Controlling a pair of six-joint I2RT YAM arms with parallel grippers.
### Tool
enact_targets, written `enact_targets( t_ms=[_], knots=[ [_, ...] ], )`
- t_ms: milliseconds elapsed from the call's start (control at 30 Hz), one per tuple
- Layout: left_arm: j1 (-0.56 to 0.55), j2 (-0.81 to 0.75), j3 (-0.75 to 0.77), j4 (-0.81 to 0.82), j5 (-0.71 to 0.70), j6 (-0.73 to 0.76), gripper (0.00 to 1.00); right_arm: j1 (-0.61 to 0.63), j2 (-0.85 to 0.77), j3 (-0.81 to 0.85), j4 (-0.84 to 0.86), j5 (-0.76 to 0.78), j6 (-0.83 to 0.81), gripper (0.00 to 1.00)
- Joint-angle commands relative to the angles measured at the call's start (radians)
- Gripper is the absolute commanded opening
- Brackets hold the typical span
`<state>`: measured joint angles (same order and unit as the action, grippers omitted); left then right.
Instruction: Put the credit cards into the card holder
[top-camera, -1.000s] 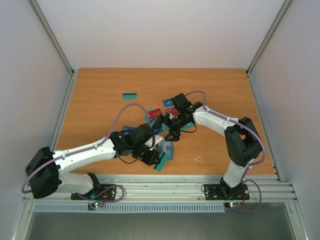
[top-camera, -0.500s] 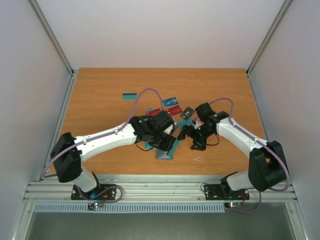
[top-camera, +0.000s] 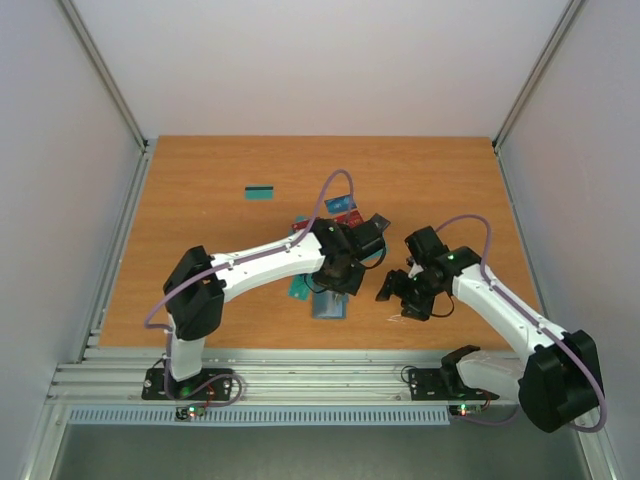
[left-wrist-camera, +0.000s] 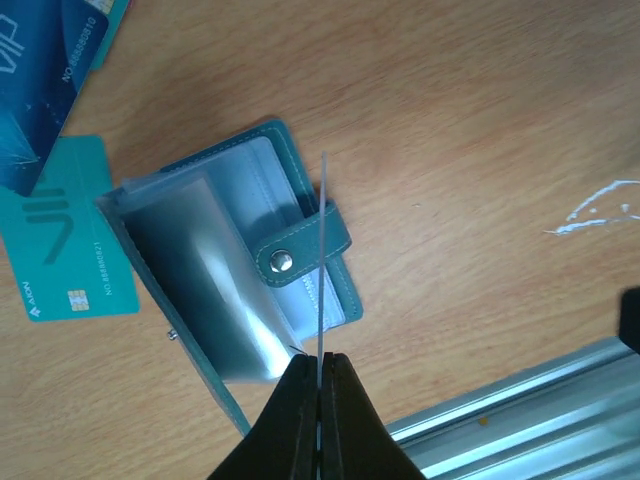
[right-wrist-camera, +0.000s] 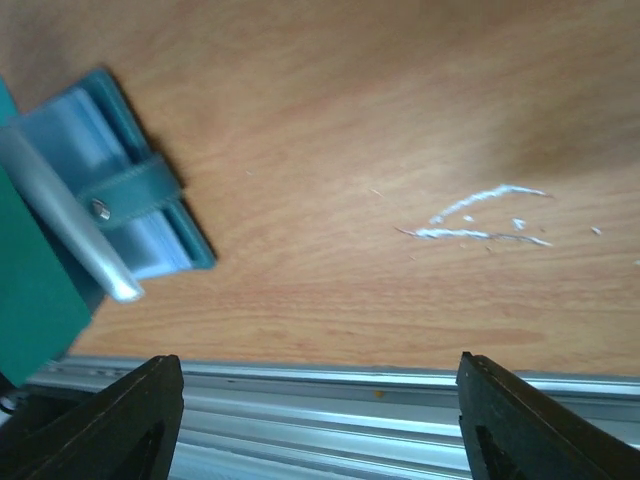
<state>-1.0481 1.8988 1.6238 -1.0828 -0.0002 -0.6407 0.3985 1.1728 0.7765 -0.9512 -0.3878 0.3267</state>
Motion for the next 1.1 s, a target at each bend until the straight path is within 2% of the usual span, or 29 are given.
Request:
enact_targets(
  t_ms=[0,200,367,633,800,1067],
  knots=[
    [-0.017,0.039,0.053,-0.102,-0.098,-0.028,0.00,0.003,-0.075,-0.087,0.000,-0.028,0.021,0.73],
    [-0.017,0.083,0.122,-0.101,-0.144,-0.020,0.00,0.024,-0.156,-0.223,0.209,-0.217,0.047,0.59],
    [-0.016,0.109,0.159,-0.097,-0.175,-0.024,0.00,0.048,-0.142,-0.312,0.488,-0.352,0.134,0.46],
    [-0.012,0.140,0.183,-0.096,-0.182,-0.002,0.00,0.125,0.036,-0.358,0.879,-0.393,0.203,0.19],
    [-0.006,0.156,0.188,-0.086,-0.165,0.019,0.00,0.167,0.161,-0.374,1.081,-0.396,0.256,0.14],
    [0.004,0.182,0.185,-0.081,-0.170,0.036,0.00,0.177,0.301,-0.378,1.199,-0.378,0.257,0.03]
  ],
)
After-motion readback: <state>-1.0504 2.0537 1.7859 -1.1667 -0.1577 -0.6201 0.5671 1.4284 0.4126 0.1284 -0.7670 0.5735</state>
